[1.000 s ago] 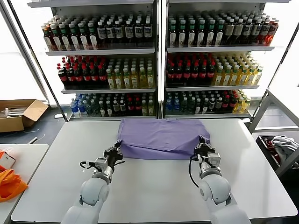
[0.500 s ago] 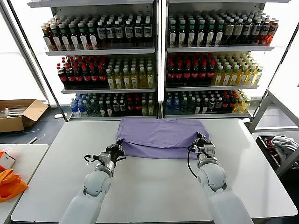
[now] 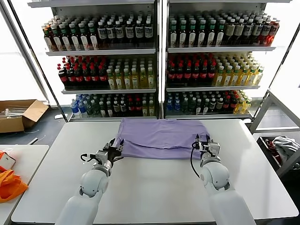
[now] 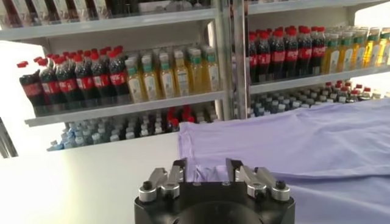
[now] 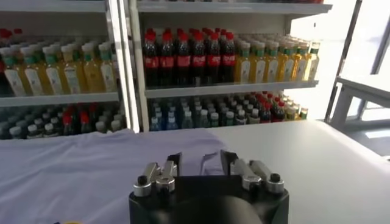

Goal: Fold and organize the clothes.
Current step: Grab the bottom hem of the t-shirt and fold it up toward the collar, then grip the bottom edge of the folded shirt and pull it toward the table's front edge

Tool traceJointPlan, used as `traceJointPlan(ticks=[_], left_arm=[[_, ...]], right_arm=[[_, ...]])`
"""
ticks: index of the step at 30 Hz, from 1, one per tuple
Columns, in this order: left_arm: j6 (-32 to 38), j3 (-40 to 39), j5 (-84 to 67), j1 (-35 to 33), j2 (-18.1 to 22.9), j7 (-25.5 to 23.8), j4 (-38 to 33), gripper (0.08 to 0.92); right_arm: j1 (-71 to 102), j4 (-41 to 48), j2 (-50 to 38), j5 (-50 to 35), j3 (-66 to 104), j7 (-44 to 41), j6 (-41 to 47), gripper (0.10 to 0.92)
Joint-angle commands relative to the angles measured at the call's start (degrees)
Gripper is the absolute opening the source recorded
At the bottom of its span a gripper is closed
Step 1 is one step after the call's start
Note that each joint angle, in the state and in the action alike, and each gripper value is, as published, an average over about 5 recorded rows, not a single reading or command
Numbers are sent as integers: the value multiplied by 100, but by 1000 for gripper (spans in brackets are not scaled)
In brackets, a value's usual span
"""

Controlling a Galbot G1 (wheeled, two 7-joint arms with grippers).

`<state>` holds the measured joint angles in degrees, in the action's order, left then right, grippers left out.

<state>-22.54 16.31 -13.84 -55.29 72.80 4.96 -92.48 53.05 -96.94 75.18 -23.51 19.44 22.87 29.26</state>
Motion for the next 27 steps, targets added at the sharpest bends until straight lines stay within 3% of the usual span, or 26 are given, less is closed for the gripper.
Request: traceJointPlan(ticks=[1,6,10,27], left_arm=[[-414,43,-56,-454,-106,75,-856,571],[-423,40,153,-780,-99,58,-979,719],[-409,40,188,-859,-78,56,-940,804],[-406,26,-178,-384,-87,169,-413,823]], right_arm=[[464,-863,-74,-503,237,368,383,610],[1119,-1369,-213,-456,513,475,385,753],[1362,-1481,-310,-483,614,477,382,815],[1152,-921,-340,-369,404,555,397,823]])
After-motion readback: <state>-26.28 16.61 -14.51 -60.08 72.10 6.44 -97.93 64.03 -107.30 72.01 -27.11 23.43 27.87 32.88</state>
